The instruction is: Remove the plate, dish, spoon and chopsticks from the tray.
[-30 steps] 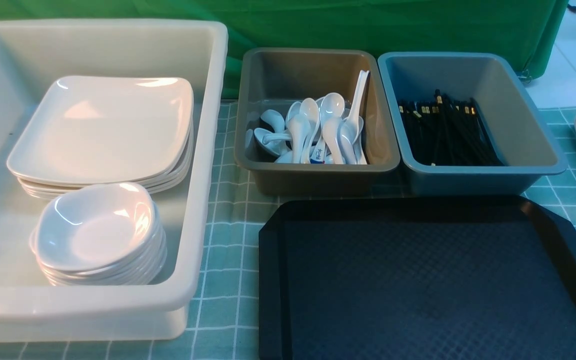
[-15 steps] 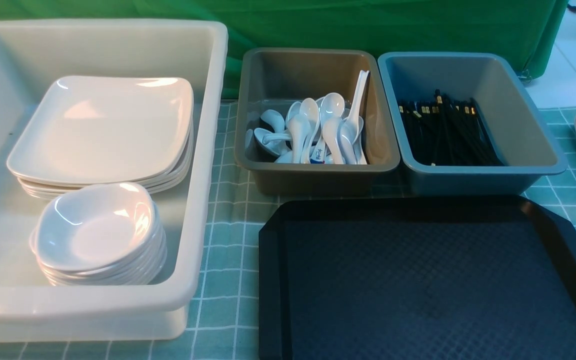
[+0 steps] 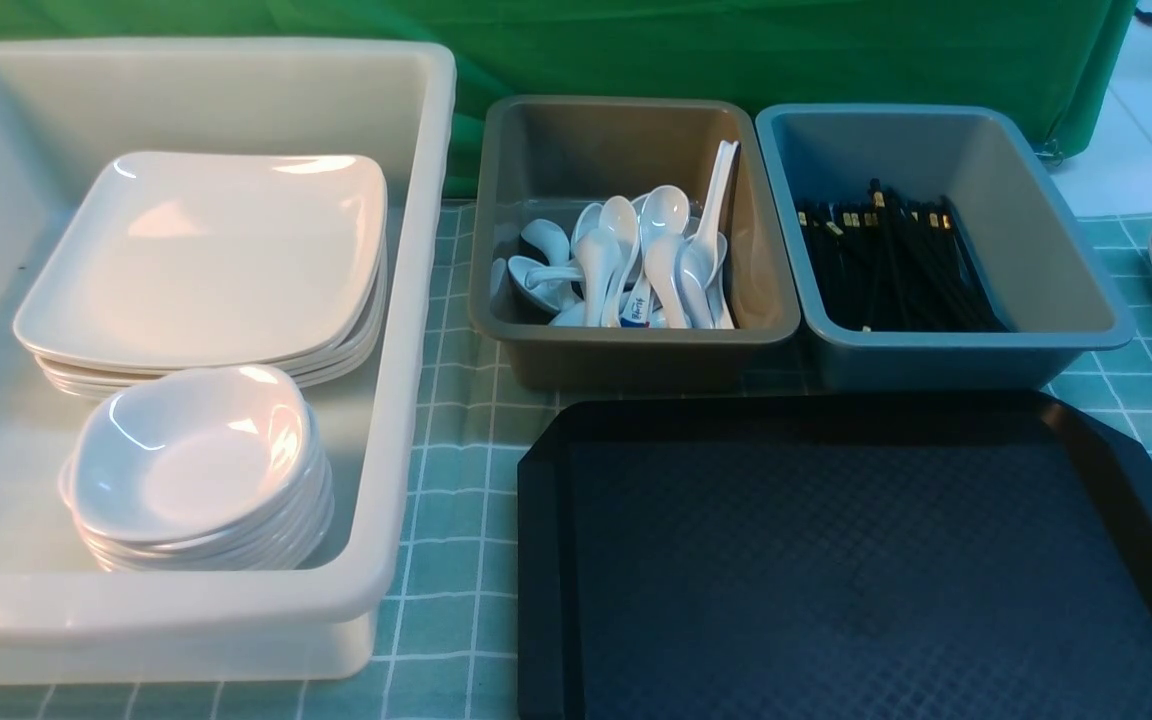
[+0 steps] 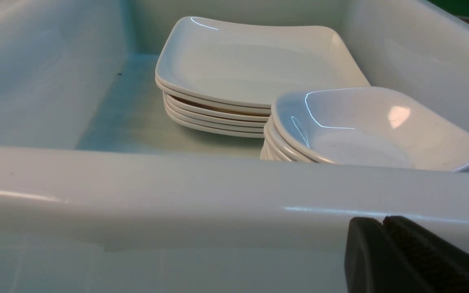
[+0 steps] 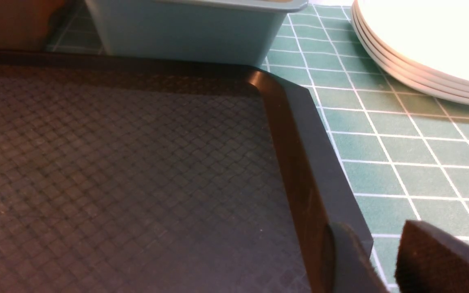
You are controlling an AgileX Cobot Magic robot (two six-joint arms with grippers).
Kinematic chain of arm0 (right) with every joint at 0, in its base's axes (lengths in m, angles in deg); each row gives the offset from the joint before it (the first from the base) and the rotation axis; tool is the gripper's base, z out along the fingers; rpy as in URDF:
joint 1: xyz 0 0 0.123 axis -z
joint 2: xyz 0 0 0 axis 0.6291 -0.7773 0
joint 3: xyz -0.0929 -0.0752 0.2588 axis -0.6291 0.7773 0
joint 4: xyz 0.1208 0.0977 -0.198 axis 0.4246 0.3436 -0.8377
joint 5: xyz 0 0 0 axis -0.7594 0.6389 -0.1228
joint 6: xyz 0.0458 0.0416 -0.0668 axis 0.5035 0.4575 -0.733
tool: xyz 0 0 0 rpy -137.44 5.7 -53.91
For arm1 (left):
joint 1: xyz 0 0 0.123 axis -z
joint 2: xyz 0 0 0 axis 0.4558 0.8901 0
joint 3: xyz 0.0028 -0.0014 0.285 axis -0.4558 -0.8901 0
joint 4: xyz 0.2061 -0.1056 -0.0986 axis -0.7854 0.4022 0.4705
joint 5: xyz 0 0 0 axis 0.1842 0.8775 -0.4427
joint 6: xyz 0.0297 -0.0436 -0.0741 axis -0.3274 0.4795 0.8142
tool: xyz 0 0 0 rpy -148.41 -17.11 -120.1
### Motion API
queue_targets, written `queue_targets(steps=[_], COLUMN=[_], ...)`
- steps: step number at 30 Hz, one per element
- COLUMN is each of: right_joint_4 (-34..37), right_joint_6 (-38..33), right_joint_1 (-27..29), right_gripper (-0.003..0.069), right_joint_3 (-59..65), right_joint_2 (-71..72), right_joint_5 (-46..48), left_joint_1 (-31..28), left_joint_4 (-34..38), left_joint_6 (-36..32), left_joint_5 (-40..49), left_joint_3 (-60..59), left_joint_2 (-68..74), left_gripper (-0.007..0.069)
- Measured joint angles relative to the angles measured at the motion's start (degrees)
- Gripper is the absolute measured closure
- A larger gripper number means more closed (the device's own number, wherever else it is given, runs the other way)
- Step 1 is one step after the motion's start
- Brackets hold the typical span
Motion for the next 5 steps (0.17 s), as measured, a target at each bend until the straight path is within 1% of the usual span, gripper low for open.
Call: queue_targets(steps=[5], right_joint_4=[0.1], right_joint_6=[0.0], right_joint_1=[0.0], right_gripper=[0.0417], right_joint_3=[0.0], right_joint_2=[0.0], right_joint_5=[0.0], left_joint_1=[0.0], left_joint_4=[0.0], left_joint_6=[0.0], left_joint_5=[0.0], left_joint_3=[0.0], left_joint_2=[0.0], left_gripper=[0.0607])
